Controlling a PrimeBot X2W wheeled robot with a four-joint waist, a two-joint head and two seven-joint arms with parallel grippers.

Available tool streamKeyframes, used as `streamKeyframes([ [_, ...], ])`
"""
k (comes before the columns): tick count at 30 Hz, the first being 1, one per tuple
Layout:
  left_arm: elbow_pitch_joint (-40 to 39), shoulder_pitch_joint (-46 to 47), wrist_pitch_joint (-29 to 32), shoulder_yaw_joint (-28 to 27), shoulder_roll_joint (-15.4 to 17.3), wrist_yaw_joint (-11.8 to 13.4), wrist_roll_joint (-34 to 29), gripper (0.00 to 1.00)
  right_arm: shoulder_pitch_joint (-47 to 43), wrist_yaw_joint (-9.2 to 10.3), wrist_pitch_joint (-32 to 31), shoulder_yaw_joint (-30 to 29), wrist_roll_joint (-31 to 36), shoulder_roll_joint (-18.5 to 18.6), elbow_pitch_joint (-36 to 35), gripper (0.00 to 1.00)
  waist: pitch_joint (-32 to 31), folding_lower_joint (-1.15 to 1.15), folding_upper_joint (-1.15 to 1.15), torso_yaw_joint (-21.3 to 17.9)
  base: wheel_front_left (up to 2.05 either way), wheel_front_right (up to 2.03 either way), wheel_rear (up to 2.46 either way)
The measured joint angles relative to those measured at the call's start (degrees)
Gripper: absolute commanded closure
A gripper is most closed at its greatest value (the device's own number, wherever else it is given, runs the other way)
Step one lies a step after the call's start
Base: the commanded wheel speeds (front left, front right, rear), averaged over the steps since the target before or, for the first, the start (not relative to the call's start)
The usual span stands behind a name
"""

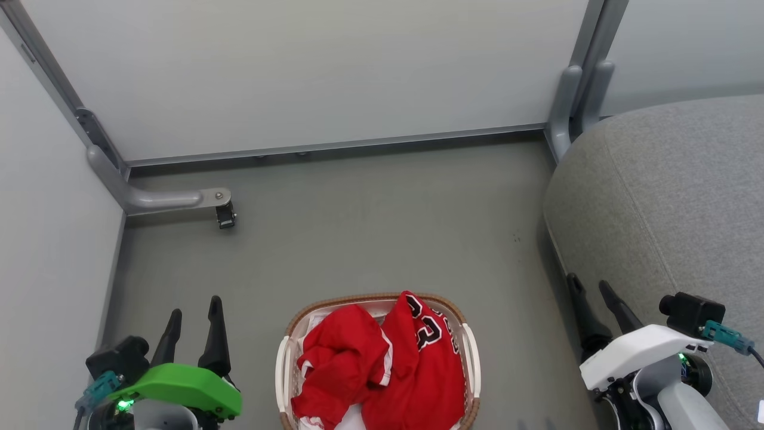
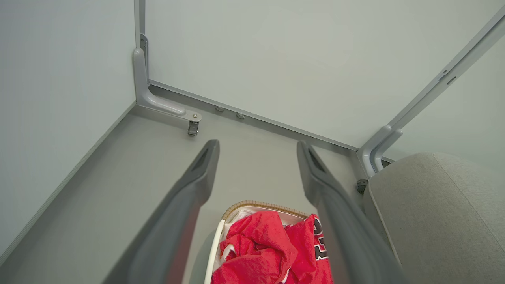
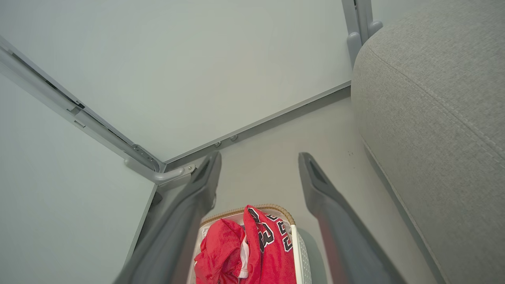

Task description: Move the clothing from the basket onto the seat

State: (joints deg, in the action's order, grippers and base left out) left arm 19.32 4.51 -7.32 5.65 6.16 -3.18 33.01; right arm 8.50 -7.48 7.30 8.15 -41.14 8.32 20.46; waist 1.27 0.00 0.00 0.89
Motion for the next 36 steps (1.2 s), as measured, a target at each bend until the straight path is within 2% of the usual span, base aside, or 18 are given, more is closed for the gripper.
streamKeyframes([
  [11, 0.0, -1.8, -1.7, 0.2, -0.3, 0.9, -6.2, 0.0, -1.0, 0.0, 1.7, -0.1, 7.2, -0.3, 0.9, 0.0, -0.1, 0.0, 0.0, 0.3, 0.0, 0.0, 0.0],
  [24, -0.5, -2.1, -3.4, -0.3, -1.1, 0.9, -13.0, 0.0, -1.2, 0.0, 3.4, 0.1, 14.4, -0.4, 1.5, 0.0, -0.1, 0.0, 0.0, 0.6, 0.0, 0.0, 0.0],
  [36, -2.3, -2.7, -4.9, -2.2, -2.0, 0.6, -19.1, 0.0, -1.2, -0.01, 4.9, -1.2, 20.7, -1.1, -0.7, 0.0, 0.1, 0.0, 0.0, 0.9, 0.0, 0.0, 0.0],
])
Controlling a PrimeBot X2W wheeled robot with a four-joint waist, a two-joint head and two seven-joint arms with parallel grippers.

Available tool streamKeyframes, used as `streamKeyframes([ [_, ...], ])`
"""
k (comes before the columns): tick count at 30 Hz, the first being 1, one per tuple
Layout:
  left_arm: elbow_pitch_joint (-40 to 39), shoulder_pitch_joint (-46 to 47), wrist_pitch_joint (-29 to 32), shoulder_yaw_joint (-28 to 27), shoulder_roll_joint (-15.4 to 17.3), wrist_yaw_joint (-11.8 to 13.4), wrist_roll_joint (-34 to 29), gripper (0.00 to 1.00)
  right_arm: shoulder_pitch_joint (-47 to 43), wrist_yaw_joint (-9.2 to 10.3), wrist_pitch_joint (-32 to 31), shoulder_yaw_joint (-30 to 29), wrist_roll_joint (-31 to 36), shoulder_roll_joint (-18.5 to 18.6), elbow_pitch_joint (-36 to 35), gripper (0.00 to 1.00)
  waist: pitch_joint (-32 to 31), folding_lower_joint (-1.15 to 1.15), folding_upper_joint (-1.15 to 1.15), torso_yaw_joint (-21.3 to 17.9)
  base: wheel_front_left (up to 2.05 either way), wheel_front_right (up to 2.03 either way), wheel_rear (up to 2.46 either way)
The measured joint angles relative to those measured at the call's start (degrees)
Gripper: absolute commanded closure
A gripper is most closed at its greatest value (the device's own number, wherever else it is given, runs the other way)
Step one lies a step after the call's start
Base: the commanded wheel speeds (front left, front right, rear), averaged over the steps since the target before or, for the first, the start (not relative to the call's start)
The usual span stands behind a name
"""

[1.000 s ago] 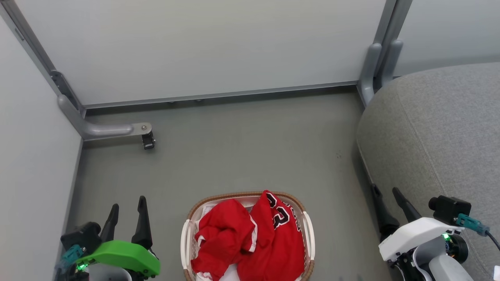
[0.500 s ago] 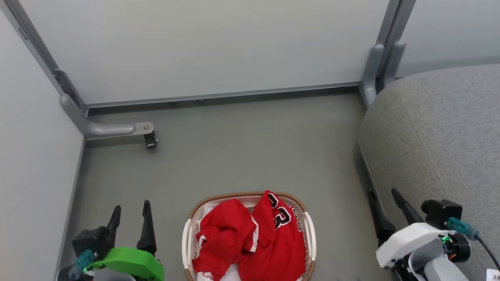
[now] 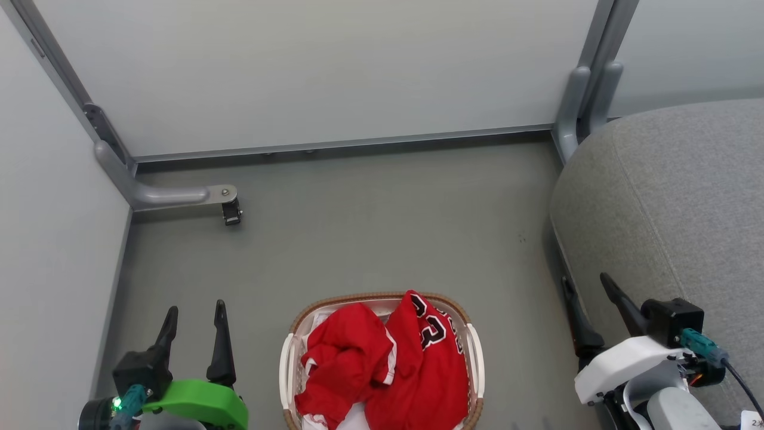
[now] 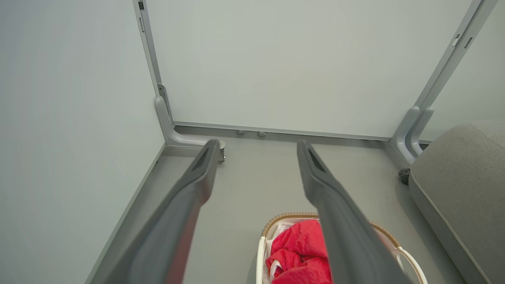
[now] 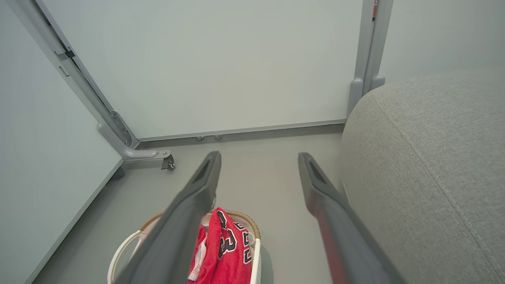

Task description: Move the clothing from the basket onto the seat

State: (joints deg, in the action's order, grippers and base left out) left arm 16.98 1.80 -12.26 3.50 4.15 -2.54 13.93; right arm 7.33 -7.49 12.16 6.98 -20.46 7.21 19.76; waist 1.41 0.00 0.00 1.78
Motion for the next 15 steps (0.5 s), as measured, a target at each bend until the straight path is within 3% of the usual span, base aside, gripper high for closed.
streamKeyframes([
  [15, -0.5, -1.0, -1.6, -1.3, -1.1, -0.5, -5.8, 0.0, -1.1, -0.01, 1.7, -1.7, 7.8, -1.1, -0.8, 0.0, 0.1, 0.0, 0.0, 0.1, 0.0, 0.0, 0.0],
])
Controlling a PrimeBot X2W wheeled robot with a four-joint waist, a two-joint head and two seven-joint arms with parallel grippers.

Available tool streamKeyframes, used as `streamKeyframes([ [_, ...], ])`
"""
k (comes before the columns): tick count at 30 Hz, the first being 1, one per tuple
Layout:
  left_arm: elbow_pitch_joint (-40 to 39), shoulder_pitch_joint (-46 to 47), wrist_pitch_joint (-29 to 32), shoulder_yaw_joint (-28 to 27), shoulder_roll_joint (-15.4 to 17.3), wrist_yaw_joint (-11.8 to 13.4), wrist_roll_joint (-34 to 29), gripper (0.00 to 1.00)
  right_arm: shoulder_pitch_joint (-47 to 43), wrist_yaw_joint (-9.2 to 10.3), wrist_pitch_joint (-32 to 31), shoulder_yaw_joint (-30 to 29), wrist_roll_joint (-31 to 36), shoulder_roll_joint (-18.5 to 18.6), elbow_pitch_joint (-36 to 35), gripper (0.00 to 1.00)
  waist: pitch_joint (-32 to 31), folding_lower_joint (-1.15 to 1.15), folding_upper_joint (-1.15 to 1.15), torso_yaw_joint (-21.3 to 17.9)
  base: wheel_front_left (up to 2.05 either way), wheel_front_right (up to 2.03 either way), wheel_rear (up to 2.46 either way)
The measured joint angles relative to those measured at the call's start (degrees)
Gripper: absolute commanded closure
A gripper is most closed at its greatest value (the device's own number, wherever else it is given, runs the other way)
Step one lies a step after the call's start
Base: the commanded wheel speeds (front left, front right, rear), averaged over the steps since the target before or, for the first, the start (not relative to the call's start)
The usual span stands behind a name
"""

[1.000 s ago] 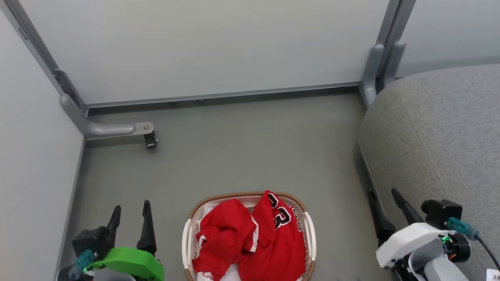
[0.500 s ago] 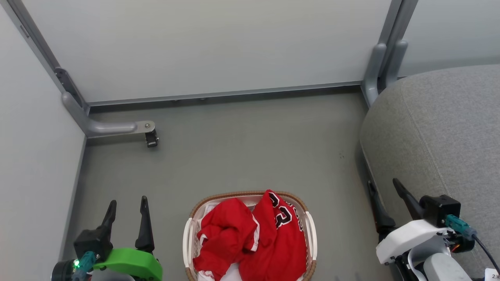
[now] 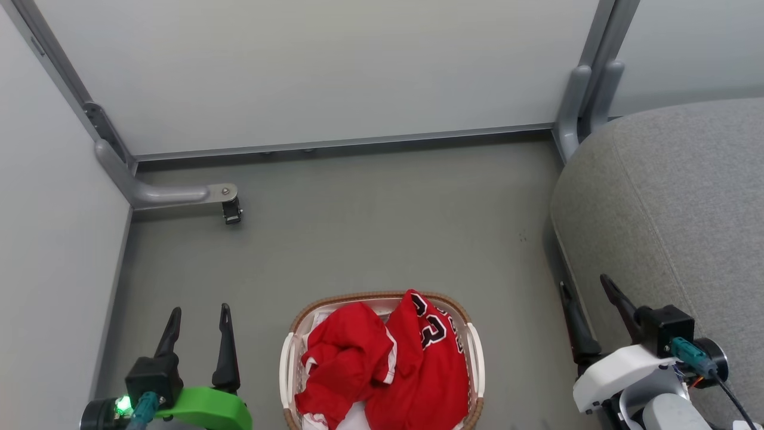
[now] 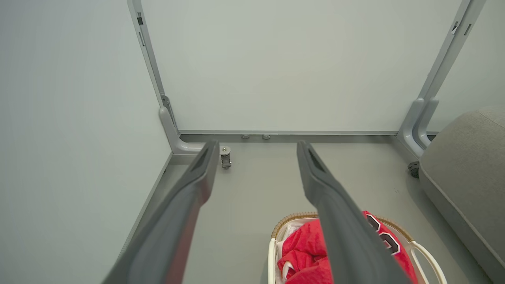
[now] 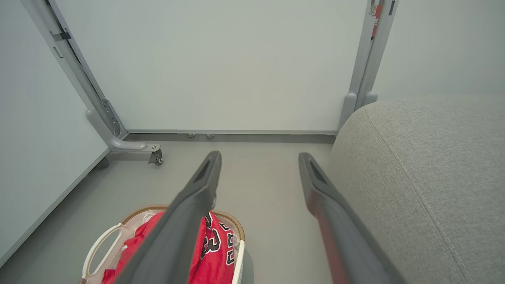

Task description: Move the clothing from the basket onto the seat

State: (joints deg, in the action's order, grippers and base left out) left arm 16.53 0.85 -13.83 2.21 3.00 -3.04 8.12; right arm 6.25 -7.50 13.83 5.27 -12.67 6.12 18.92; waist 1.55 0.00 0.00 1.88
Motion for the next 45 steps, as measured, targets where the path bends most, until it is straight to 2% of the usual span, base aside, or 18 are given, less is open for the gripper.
streamKeyframes([
  [7, 1.0, 0.0, -0.9, 1.5, -0.1, -0.5, -2.8, 0.0, 0.1, 0.0, 0.8, 0.8, 2.5, 0.4, 0.2, 0.0, 1.0, 0.0, 0.0, -0.1, 0.0, 0.0, 0.0],
  [17, 3.2, 3.6, -1.3, 7.2, -0.1, -0.3, -1.8, 0.0, 3.7, 0.0, 1.2, 1.8, 3.8, 1.5, -1.3, 0.0, 7.0, 0.0, 0.0, -0.7, 0.0, 0.0, 0.0],
  [32, 10.2, 16.1, -1.3, 13.8, -0.2, 0.0, 0.8, 0.0, 14.5, 0.0, 1.2, 3.8, 2.7, 1.2, -4.8, 0.0, 22.1, 0.0, 0.0, -3.6, 0.0, 0.0, 0.0],
  [45, 22.7, 27.0, -1.3, 16.5, -0.3, -1.2, 0.7, 0.0, 20.3, -0.01, 1.2, 5.6, 2.1, -0.3, -7.6, 0.0, 34.6, 0.01, 0.0, -7.5, 0.0, 0.0, 0.0],
])
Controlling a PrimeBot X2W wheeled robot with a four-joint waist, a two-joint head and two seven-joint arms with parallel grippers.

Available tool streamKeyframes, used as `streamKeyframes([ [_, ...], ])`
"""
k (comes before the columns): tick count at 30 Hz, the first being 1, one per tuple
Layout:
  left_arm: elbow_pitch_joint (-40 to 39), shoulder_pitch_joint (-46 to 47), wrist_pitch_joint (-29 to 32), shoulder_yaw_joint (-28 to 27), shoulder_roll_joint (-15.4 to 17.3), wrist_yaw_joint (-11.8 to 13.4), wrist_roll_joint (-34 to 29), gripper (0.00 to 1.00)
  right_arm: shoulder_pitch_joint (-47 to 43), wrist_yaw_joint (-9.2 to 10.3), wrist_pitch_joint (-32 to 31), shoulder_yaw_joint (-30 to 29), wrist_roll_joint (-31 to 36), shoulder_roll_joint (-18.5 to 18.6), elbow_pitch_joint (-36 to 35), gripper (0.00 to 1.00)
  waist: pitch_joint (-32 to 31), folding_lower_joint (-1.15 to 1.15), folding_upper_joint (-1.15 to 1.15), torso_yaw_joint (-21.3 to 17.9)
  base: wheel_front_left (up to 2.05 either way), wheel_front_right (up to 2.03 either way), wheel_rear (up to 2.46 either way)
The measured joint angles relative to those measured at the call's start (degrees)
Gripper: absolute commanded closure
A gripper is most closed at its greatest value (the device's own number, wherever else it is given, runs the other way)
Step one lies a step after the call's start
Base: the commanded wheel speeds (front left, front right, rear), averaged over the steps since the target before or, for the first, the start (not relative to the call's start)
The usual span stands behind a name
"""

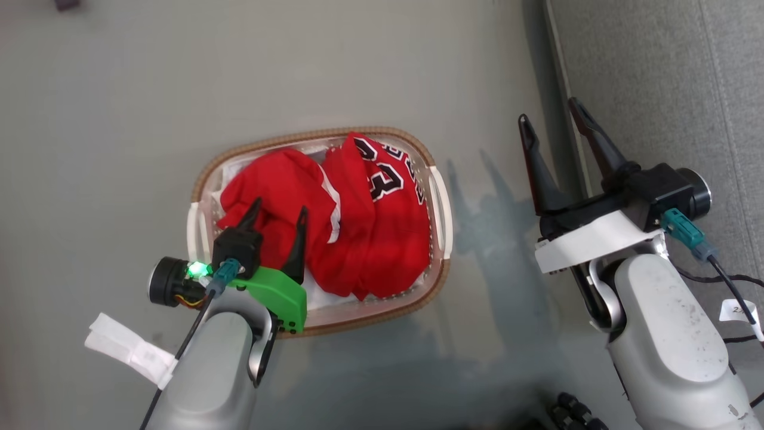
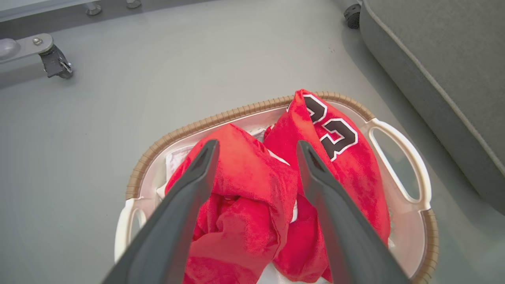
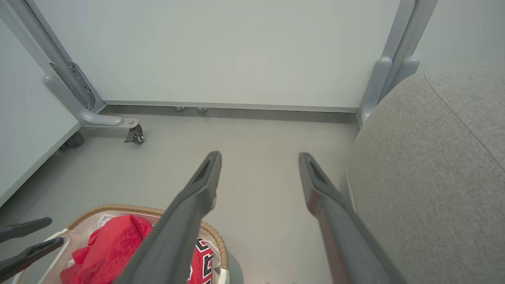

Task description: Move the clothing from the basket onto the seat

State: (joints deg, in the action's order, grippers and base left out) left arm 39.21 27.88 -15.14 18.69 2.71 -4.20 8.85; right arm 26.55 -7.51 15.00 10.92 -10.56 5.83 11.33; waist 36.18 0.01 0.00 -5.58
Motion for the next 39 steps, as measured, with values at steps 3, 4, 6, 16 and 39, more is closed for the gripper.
streamKeyframes([
  [3, 3.3, 1.9, 0.0, 0.0, 0.0, 0.4, -0.6, 0.0, 0.4, 0.0, 0.0, 0.6, -0.4, -0.5, -0.1, 0.0, 2.4, 0.0, 0.0, -0.8, 0.0, 0.0, 0.0],
  [4, 4.4, 2.4, 0.0, 0.1, 0.0, 0.4, -0.6, 0.0, 0.7, 0.0, 0.0, 0.8, -0.5, -0.6, -0.1, 0.0, 3.2, 0.0, 0.0, -1.1, 0.0, 0.0, 0.0],
  [6, 6.8, 3.4, 0.0, 0.7, 0.0, 0.2, -0.5, 0.0, 1.2, 0.0, 0.0, 1.0, -0.5, -1.0, -0.4, 0.0, 4.7, 0.0, 0.0, -1.7, 0.0, 0.0, 0.0],
  [16, 15.0, 9.4, 0.0, 1.8, 0.0, 0.5, 1.3, 0.0, 3.7, 0.01, 0.0, 1.7, -0.9, -1.6, -0.5, 0.0, 10.7, 0.0, 0.0, -3.6, 0.0, 0.0, 0.0],
  [39, 18.8, 17.4, 0.0, 1.7, 1.8, 3.4, -2.6, 1.0, 6.3, 0.0, 0.0, 3.8, -2.0, -2.9, -0.3, 0.0, 16.6, -0.01, 0.0, -6.4, 0.0, 0.0, 0.0],
])
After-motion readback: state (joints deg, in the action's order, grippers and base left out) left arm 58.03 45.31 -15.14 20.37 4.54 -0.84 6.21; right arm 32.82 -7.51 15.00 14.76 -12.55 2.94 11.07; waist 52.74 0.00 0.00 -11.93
